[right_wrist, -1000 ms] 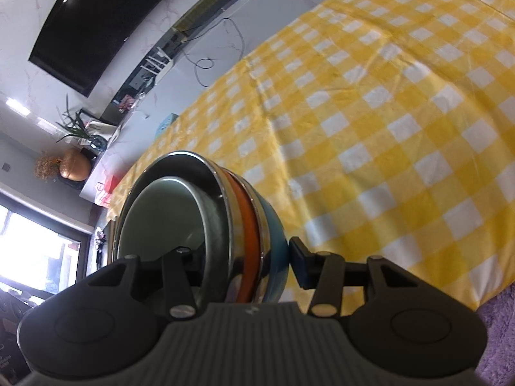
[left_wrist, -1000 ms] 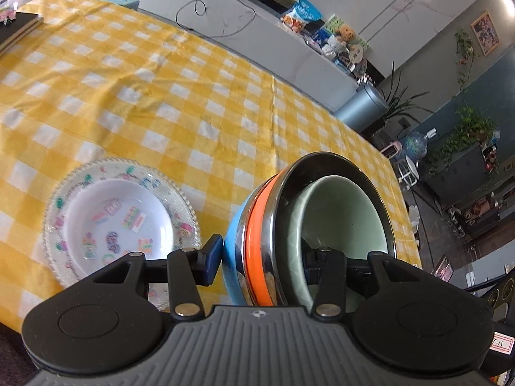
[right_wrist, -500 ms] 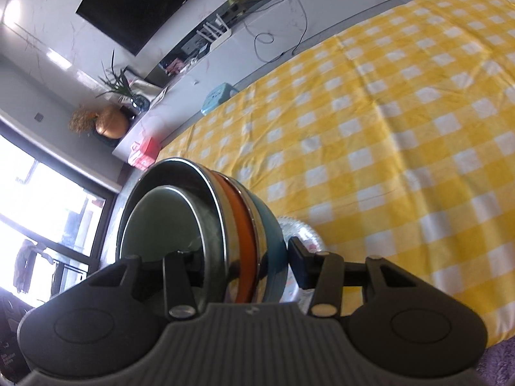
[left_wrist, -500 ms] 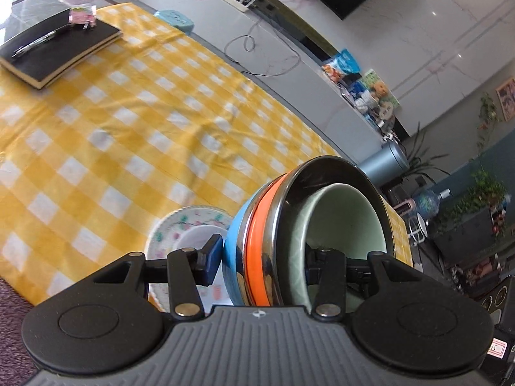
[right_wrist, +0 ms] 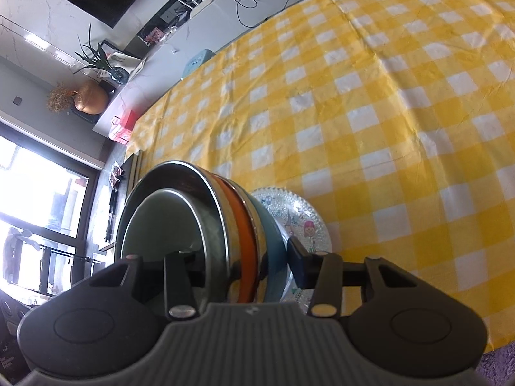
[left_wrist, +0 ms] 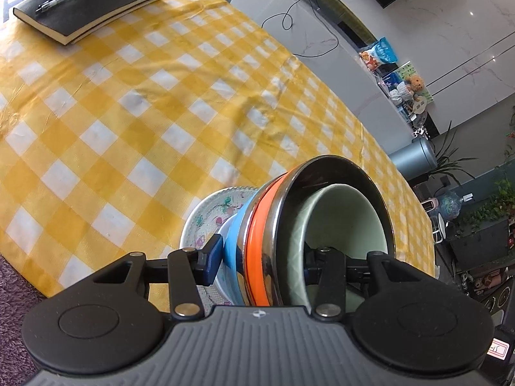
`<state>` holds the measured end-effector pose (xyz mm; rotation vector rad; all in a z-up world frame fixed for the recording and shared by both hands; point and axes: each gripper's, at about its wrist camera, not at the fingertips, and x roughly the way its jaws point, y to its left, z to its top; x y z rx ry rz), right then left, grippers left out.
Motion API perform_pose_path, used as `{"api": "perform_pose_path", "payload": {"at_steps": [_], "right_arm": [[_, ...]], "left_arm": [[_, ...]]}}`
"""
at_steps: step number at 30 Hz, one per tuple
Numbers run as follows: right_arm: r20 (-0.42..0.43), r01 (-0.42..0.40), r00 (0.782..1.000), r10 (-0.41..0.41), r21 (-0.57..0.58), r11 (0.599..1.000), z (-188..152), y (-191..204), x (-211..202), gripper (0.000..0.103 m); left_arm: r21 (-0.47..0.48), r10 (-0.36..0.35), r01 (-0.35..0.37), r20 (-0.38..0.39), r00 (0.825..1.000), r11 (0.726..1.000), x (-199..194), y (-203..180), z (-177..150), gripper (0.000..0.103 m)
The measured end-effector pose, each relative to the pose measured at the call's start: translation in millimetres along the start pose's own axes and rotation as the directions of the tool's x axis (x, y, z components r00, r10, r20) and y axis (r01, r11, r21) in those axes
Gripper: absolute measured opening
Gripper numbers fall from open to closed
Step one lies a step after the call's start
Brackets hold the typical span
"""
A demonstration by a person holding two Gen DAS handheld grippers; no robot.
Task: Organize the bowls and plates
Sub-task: 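Lift the bowl stack with both grippers and lower it onto the plate stack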
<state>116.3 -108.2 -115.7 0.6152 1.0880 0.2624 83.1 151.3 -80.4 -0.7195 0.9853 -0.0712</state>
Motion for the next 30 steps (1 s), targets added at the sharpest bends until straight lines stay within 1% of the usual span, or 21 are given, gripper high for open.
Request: {"api": "perform_pose_path", "payload": {"at_steps": [11, 20, 26, 28, 29, 30], "right_arm": [[-0.026, 0.011, 1.0, -0.01, 0.019, 1.0, 4, -7, 11, 0.045], [-0.025, 0.003, 1.0, -0.003, 0.02, 1.0, 4, -9, 10, 0.045], [-0.013, -0.005, 1.0, 0.005, -0.001, 1.0, 3, -7, 7, 0.049], [-0.013, -0.008, 1.0, 0.008, -0.008, 1.0, 3, -8, 7, 0.052], [-0.015, -0.007, 1.0, 0.007, -0.007, 1.0, 3, -8, 7, 0.056], [-0.016, -0.008, 1.0, 0.008, -0.006, 1.0, 3, -9, 8, 0.057]], "left_arm": [[0.003, 0.028, -0.028, -0.018, 0.999, 1.0, 8, 0, 0, 0.05], [0.011, 0.037, -0.037, -0.017, 0.999, 0.999, 10, -2, 2, 0.05], [0.008, 0.039, -0.038, -0.015, 0.999, 0.999, 10, -2, 2, 0.051], [0.015, 0.045, -0.044, -0.015, 0.999, 0.999, 11, -2, 2, 0.055], [0.016, 0.051, -0.051, -0.015, 0.999, 0.999, 11, -1, 2, 0.062], [0.015, 0.054, -0.053, -0.012, 0.998, 0.998, 11, -1, 2, 0.07]]}}
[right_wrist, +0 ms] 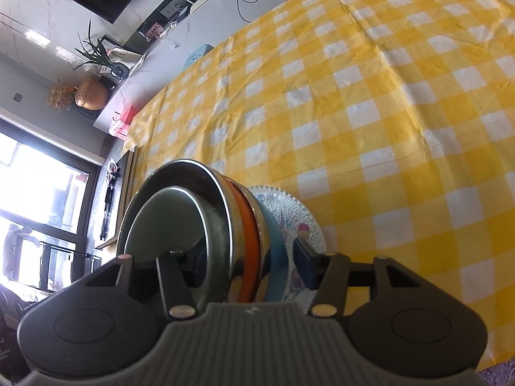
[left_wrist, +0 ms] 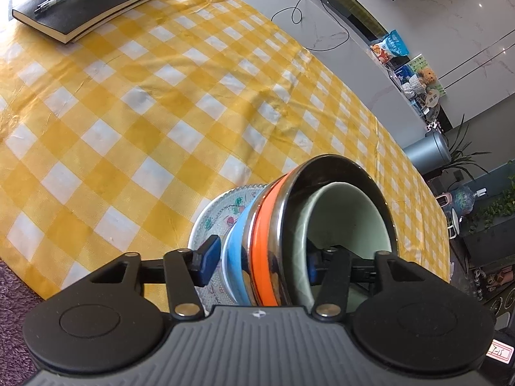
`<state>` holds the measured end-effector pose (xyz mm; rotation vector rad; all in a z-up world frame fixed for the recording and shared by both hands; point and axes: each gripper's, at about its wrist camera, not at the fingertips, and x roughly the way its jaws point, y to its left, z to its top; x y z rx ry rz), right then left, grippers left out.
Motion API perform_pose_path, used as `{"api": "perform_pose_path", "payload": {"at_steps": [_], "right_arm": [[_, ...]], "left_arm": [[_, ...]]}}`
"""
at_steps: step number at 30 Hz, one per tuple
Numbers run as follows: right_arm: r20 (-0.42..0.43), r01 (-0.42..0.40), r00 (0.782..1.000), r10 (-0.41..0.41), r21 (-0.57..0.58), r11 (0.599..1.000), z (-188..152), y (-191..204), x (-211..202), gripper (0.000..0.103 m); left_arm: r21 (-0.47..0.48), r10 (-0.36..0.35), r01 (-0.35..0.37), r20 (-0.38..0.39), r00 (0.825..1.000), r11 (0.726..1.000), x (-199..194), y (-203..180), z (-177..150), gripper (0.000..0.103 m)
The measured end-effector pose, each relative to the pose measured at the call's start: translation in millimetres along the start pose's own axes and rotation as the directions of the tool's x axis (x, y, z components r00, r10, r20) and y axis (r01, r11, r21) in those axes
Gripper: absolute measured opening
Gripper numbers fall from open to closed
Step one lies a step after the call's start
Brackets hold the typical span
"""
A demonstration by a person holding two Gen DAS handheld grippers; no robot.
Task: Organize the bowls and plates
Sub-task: 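Lift the bowl stack with both grippers and lower it onto the plate stack, then open both grippers off the bowl stack and withdraw upward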
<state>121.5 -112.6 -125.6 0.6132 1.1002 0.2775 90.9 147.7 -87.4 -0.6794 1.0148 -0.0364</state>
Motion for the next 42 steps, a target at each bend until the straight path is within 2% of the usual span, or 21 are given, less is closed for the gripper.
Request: {"api": "perform_pose_path", "payload": {"at_steps": [1, 3, 5, 12, 17, 20, 24, 27, 29, 31, 33, 34, 35, 37, 39, 41, 42], "right_arm": [[-0.003, -0.001, 1.0, 0.001, 0.0, 1.0, 0, 0, 0, 0.057], [-0.009, 0.001, 1.0, -0.001, 0.003, 1.0, -1, -1, 2, 0.064], [-0.014, 0.007, 1.0, -0.007, 0.007, 1.0, -1, -2, 3, 0.07], [0.0, 0.002, 1.0, -0.002, 0.015, 1.0, 2, -2, -5, 0.075], [0.064, 0.019, 0.998, -0.015, -0.051, 0.999, 4, 4, -26, 0.075], [0.117, 0.049, 0.992, -0.035, -0.121, 0.991, 4, 12, -39, 0.075], [0.196, 0.112, 0.979, -0.065, -0.243, 0.964, 7, 27, -60, 0.075], [0.285, 0.17, 0.956, -0.075, -0.327, 0.93, 9, 39, -82, 0.077], [0.362, 0.219, 0.93, -0.069, -0.392, 0.894, 6, 48, -97, 0.083], [0.445, 0.279, 0.894, -0.056, -0.454, 0.846, -1, 55, -112, 0.086], [0.519, 0.348, 0.853, -0.048, -0.498, 0.794, -12, 58, -124, 0.089], [0.54, 0.367, 0.841, -0.042, -0.511, 0.777, -18, 57, -128, 0.089], [0.552, 0.379, 0.833, -0.035, -0.522, 0.764, -24, 56, -133, 0.09], [0.557, 0.381, 0.83, -0.034, -0.521, 0.764, -33, 50, -140, 0.09], [0.556, 0.372, 0.83, -0.04, -0.5, 0.782, -42, 42, -148, 0.09], [0.561, 0.37, 0.827, -0.047, -0.479, 0.796, -50, 37, -153, 0.091], [0.572, 0.379, 0.818, -0.056, -0.463, 0.801, -57, 35, -155, 0.095]], "left_arm": [[-0.002, -0.004, 0.004, 0.003, 1.0, 1.0, 0, 1, 0, 0.074], [-0.007, -0.008, 0.008, 0.002, 1.0, 1.0, 0, 2, 0, 0.082], [-0.004, -0.01, 0.01, 0.0, 1.0, 1.0, 0, 3, 0, 0.084], [-0.001, -0.029, 0.03, 0.039, 0.999, 1.0, -13, 4, 4, 0.085], [0.06, -0.043, 0.036, 0.127, 0.991, 0.998, -39, -2, 7, 0.085], [0.163, -0.043, 0.007, 0.215, 0.976, 0.987, -58, -17, 10, 0.082], [0.325, -0.037, -0.086, 0.355, 0.934, 0.942, -88, -48, 7, 0.078], [0.449, -0.068, -0.158, 0.447, 0.892, 0.879, -111, -75, -3, 0.078], [0.524, -0.084, -0.222, 0.497, 0.864, 0.822, -119, -93, -16, 0.078], [0.558, -0.096, -0.267, 0.537, 0.838, 0.786, -128, -104, -29, 0.078], [0.569, -0.094, -0.303, 0.562, 0.821, 0.764, -135, -111, -39, 0.077], [0.571, -0.088, -0.326, 0.578, 0.811, 0.753, -138, -113, -43, 0.077], [0.574, -0.085, -0.346, 0.593, 0.801, 0.742, -140, -114, -48, 0.077], [0.579, -0.082, -0.383, 0.619, 0.781, 0.72, -141, -117, -57, 0.077], [0.588, -0.088, -0.395, 0.626, 0.774, 0.706, -142, -118, -67, 0.077], [0.598, -0.087, -0.4, 0.622, 0.778, 0.694, -139, -119, -76, 0.077], [0.604, -0.082, -0.398, 0.612, 0.786, 0.691, -136, -118, -78, 0.077]]}}
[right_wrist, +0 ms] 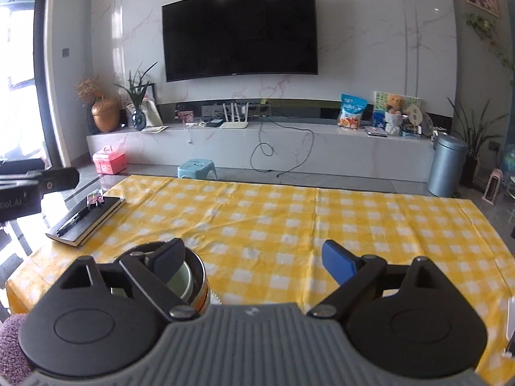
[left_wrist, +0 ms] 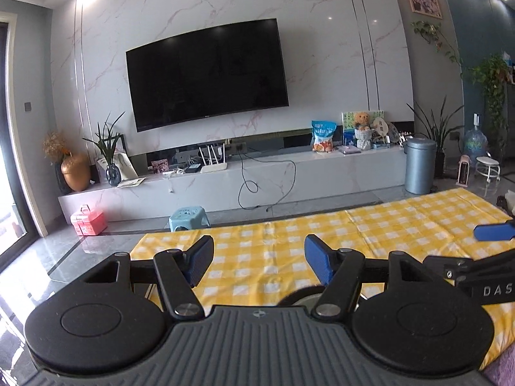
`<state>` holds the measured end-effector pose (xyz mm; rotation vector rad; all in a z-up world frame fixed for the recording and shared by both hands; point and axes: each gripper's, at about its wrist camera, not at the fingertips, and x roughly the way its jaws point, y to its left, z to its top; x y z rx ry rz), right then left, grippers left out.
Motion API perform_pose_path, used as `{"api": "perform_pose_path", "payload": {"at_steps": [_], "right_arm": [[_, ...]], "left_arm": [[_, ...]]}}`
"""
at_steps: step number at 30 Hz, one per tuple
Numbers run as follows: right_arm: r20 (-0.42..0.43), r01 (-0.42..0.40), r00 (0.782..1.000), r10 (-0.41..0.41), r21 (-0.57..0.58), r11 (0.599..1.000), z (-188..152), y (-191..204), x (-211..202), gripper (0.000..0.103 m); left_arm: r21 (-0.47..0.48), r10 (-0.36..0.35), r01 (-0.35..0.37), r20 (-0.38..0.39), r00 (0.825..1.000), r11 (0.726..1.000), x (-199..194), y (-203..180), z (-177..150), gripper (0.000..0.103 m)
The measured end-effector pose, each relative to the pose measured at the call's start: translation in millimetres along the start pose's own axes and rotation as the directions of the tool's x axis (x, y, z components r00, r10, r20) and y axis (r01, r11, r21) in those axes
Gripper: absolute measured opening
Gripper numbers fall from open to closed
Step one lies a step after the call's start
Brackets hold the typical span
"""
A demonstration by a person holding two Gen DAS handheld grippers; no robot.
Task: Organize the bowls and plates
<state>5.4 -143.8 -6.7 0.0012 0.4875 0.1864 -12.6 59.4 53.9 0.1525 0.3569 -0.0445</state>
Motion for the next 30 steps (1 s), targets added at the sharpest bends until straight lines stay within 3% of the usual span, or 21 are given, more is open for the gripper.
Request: {"api": "perform_pose_path", "payload": {"at_steps": [4, 9, 11, 15, 20, 23, 30], "right_arm": [[0.028, 0.052, 0.998, -0.052, 0.021, 0.998, -13, 2, -16, 0.099], [0.022, 0.029, 0.999, -0.03, 0.035, 0.999, -34, 9, -28, 0.099], [-0.001, 0.003, 1.0, -0.003, 0.026, 1.0, -44, 15, -29, 0.099], [-0.07, -0.025, 0.997, 0.024, -0.007, 1.0, -64, 27, -22, 0.099], [-0.152, -0.011, 0.988, 0.013, 0.02, 1.0, -86, 26, -6, 0.098], [-0.195, 0.005, 0.981, 0.006, 0.06, 0.998, -92, 19, 2, 0.099], [-0.199, 0.012, 0.98, -0.002, 0.051, 0.999, -94, 19, 4, 0.099]], "left_arm": [[-0.033, -0.036, 0.034, -0.059, 0.998, 0.999, 1, -4, -17, 0.077], [-0.043, -0.029, 0.023, -0.142, 0.989, 0.999, 4, -9, -46, 0.078], [-0.047, -0.011, 0.003, -0.185, 0.983, 0.999, 5, -10, -57, 0.081], [-0.062, -0.051, 0.035, -0.276, 0.96, 0.997, 10, -10, -77, 0.081], [-0.042, -0.015, 0.0, -0.347, 0.938, 0.999, 21, -13, -96, 0.085], [-0.058, -0.016, -0.006, -0.373, 0.928, 0.998, 23, -13, -102, 0.085], [-0.041, -0.01, -0.005, -0.374, 0.927, 0.999, 20, -15, -103, 0.086]]}}
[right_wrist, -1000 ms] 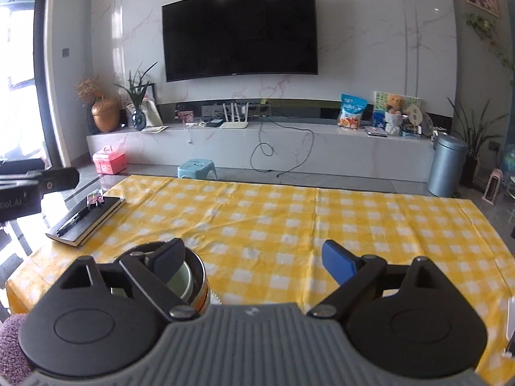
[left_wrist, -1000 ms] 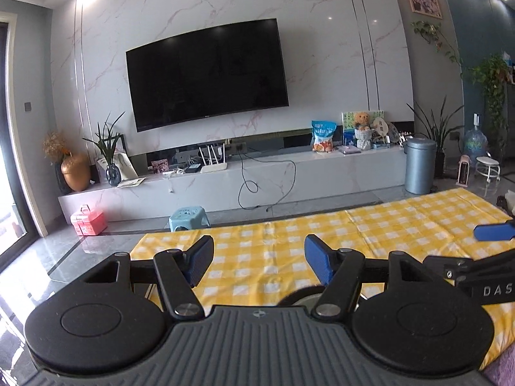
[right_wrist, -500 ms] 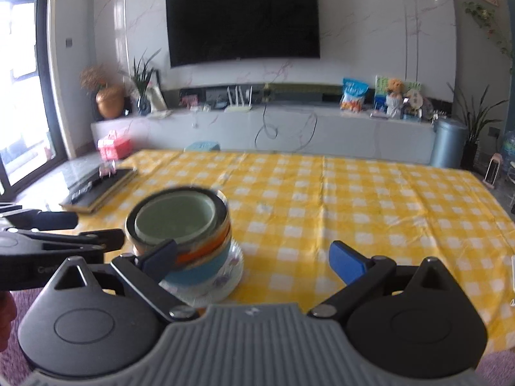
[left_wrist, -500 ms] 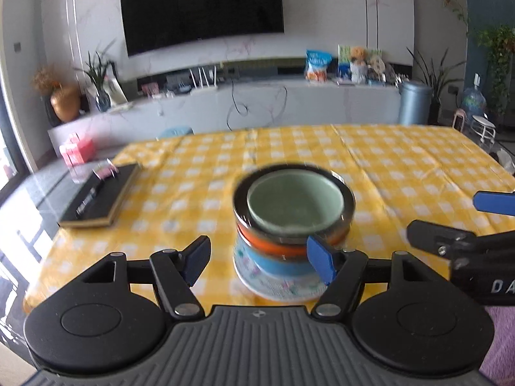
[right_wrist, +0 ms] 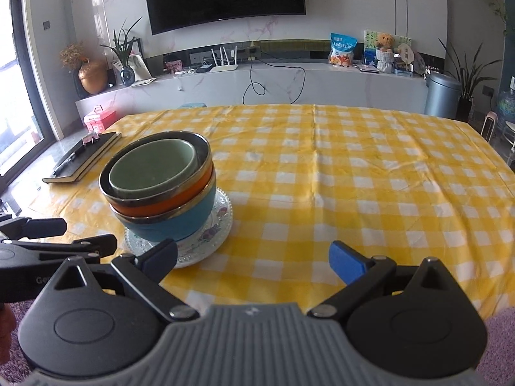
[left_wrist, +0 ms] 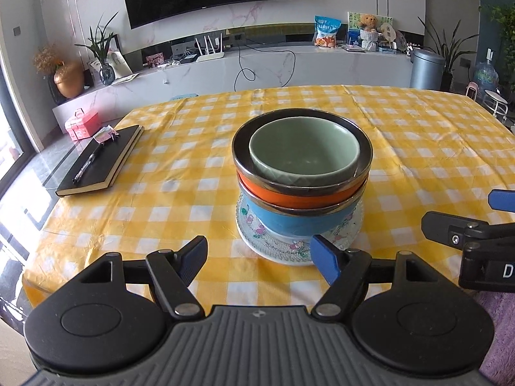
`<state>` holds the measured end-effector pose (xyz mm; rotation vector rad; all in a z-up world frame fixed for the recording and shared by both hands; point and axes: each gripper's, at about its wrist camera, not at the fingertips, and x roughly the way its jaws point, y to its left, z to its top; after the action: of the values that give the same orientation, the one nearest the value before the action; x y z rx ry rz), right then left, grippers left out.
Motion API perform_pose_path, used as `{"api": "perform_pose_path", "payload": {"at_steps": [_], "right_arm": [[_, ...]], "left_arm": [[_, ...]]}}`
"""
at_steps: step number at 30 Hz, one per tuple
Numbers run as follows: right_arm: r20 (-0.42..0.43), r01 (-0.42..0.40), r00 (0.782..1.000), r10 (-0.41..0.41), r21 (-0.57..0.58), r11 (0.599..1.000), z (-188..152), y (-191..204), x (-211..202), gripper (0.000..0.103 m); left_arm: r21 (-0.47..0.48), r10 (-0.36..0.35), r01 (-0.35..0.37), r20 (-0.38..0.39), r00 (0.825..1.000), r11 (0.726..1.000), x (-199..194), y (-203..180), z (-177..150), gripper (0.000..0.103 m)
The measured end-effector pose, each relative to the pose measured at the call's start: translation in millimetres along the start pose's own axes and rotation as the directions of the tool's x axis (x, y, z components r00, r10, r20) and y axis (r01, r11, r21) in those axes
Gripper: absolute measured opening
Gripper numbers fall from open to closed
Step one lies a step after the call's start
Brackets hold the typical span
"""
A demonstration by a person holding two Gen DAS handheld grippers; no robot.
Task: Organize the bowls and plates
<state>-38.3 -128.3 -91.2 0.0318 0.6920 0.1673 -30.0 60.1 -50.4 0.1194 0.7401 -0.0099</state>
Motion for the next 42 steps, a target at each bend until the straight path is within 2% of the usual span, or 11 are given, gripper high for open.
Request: {"api": "perform_pose_path", "payload": {"at_steps": [25, 42], "right_arm": [[0.002, 0.003, 1.0, -0.003, -0.028, 1.0, 1.5, 3.5, -3.9, 0.099], [-0.027, 0.011, 1.0, -0.011, -0.032, 0.999, -3.1, 3.4, -0.3, 0.099]], "left_arm": [[0.001, 0.004, -0.004, 0.005, 1.0, 1.0, -6.6, 1.5, -0.4, 0.086], [0.003, 0.004, -0.004, -0.006, 1.0, 1.0, -6.0, 1.7, -4.1, 0.086]]}}
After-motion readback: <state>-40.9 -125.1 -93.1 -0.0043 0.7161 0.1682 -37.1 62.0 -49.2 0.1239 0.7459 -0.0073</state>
